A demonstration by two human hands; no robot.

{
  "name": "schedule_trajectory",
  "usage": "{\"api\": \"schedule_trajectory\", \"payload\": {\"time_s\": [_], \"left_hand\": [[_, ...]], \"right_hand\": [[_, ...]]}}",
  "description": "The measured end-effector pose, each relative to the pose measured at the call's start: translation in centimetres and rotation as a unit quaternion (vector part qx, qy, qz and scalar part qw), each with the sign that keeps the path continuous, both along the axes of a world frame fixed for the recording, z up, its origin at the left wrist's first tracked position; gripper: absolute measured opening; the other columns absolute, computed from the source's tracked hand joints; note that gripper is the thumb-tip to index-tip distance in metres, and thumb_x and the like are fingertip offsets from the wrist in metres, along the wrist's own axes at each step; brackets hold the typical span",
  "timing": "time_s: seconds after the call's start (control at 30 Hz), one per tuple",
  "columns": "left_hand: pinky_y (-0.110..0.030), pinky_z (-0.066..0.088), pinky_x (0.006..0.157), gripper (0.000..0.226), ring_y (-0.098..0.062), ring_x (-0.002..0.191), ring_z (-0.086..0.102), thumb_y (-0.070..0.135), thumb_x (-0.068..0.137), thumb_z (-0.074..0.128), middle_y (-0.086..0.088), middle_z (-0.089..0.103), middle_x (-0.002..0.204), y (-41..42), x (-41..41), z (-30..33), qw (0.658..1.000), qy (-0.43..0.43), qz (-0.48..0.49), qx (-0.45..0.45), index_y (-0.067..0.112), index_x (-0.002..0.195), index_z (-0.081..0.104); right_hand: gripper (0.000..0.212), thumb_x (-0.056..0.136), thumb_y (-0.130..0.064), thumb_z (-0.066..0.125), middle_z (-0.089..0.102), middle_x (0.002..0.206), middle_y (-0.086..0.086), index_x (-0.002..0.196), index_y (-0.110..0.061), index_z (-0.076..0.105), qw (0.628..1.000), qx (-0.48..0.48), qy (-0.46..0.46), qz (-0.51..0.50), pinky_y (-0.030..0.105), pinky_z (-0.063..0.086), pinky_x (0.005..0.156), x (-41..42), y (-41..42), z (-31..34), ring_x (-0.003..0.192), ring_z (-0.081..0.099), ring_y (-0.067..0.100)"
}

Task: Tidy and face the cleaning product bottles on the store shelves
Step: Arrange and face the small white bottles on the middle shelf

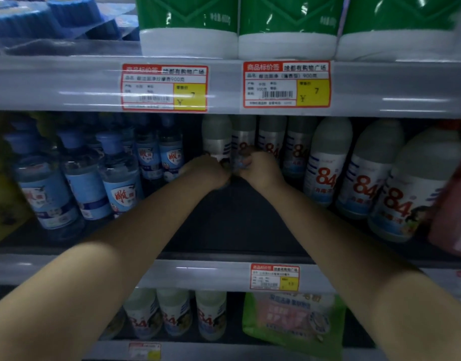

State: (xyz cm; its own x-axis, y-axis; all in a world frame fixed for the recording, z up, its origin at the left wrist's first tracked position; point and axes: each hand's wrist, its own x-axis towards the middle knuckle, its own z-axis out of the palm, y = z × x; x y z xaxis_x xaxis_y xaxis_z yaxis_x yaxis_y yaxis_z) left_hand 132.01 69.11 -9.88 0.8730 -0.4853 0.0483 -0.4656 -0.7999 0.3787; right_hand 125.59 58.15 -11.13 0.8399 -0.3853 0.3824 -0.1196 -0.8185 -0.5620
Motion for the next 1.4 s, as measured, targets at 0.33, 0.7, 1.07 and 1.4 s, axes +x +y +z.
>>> {"api": "schedule_trajectory", "payload": {"time_s": [0.33, 0.7, 1.07, 1.4], "left_hand": [[-0.025, 0.040, 0.061, 0.021, -0.016, 0.079, 0.055, 0.030, 0.087, 0.055, -0.008, 0.062, 0.094, -8.1, -7.3, -0.2, 0.965, -0.007, -0.210, -0.156, 0.011, 0.096, 0.058], [-0.018, 0.043, 0.071, 0.023, -0.011, 0.094, 0.057, 0.018, 0.077, 0.068, 0.001, 0.061, 0.096, -13.5, -9.9, -0.8, 0.918, 0.121, -0.202, -0.320, 0.017, 0.099, 0.060], [-0.028, 0.052, 0.075, 0.044, -0.023, 0.095, 0.064, 0.022, 0.069, 0.075, -0.011, 0.068, 0.104, -9.8, -6.8, -1.3, 0.936, 0.010, -0.013, -0.353, 0.002, 0.106, 0.063], [-0.026, 0.044, 0.076, 0.049, -0.027, 0.104, 0.060, 0.029, 0.074, 0.074, -0.015, 0.064, 0.113, -7.4, -4.2, -1.3, 0.935, -0.010, 0.109, -0.338, 0.002, 0.111, 0.058]], "right_hand": [[0.013, 0.084, 0.000, 0.053, 0.065, 0.071, 0.024, 0.080, 0.007, 0.063, 0.960, -0.156, -0.215, -0.089, 0.019, 0.021, 0.052, -8.8, -3.7, 2.3, 0.063, 0.061, 0.032], [0.017, 0.086, -0.003, 0.050, 0.066, 0.086, 0.024, 0.094, 0.007, 0.061, 0.966, -0.144, -0.179, -0.115, 0.024, 0.029, 0.060, -13.4, -7.8, 2.8, 0.080, 0.061, 0.035], [0.019, 0.086, -0.005, 0.051, 0.066, 0.077, 0.022, 0.101, 0.003, 0.058, 0.958, -0.183, -0.214, -0.051, 0.027, 0.036, 0.057, -11.9, -8.0, 3.2, 0.068, 0.062, 0.034], [0.022, 0.089, -0.009, 0.048, 0.064, 0.084, 0.020, 0.106, 0.002, 0.056, 0.965, -0.190, -0.180, -0.026, 0.031, 0.045, 0.058, -10.0, -7.1, 2.9, 0.072, 0.061, 0.031]]}}
